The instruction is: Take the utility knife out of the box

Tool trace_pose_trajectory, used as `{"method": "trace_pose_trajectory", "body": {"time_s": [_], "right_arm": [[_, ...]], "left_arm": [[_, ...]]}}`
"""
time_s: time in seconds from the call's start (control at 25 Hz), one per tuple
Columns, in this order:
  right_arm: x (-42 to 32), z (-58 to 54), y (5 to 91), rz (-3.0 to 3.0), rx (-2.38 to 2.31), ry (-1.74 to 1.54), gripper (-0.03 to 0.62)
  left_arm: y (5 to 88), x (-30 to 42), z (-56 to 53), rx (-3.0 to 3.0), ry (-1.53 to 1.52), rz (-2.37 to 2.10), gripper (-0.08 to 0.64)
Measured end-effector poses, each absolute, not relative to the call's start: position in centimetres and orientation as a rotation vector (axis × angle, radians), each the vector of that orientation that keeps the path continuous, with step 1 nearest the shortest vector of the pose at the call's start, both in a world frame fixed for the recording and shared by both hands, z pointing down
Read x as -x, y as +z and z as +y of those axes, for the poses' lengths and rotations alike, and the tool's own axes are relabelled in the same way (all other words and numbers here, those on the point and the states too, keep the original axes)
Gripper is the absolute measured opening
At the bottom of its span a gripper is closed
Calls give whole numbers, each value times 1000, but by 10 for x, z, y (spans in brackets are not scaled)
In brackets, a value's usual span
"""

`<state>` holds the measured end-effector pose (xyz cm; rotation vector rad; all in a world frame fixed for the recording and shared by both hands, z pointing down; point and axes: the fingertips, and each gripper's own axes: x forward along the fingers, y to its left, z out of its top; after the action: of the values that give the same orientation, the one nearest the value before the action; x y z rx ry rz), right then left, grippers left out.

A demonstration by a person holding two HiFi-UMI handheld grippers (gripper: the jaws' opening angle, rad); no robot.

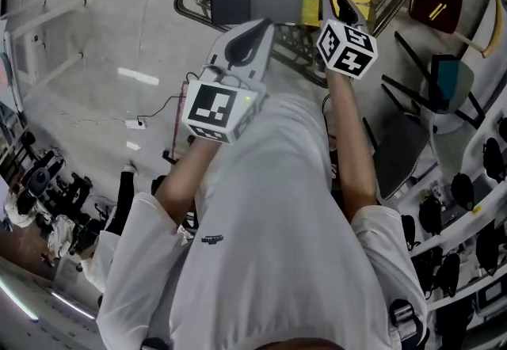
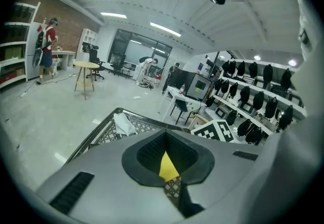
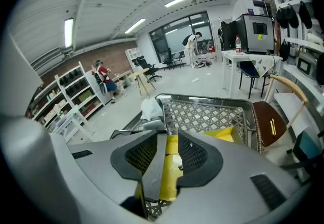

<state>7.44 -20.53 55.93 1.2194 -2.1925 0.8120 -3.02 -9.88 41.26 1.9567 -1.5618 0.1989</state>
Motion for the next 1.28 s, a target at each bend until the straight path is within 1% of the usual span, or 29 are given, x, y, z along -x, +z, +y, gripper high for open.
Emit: {"method": "trace_pose_trajectory", "body": {"time_s": [0.12,0.2,0.8,1.12,1.28], "right_arm": [[-78,-213,581,-2133,-1251,821,132],[-77,-215,596,-2100,-1250,828,144],[-83,-240,687,-1841,-1229,874,156],[-95,-246,723,-1728,-1279,983,156],[-96,-246,733,-1690,-1291,979,138]], "left_arm": [[421,28,-100,-1944,204,-1551,2],[426,30,-101,-1929,202,-1551,2],[463,44,-108,-1852,230,-1543,2],[480,46,-107,-1822,258,-1531,2],[483,47,-107,-1812,269,-1522,2]]}}
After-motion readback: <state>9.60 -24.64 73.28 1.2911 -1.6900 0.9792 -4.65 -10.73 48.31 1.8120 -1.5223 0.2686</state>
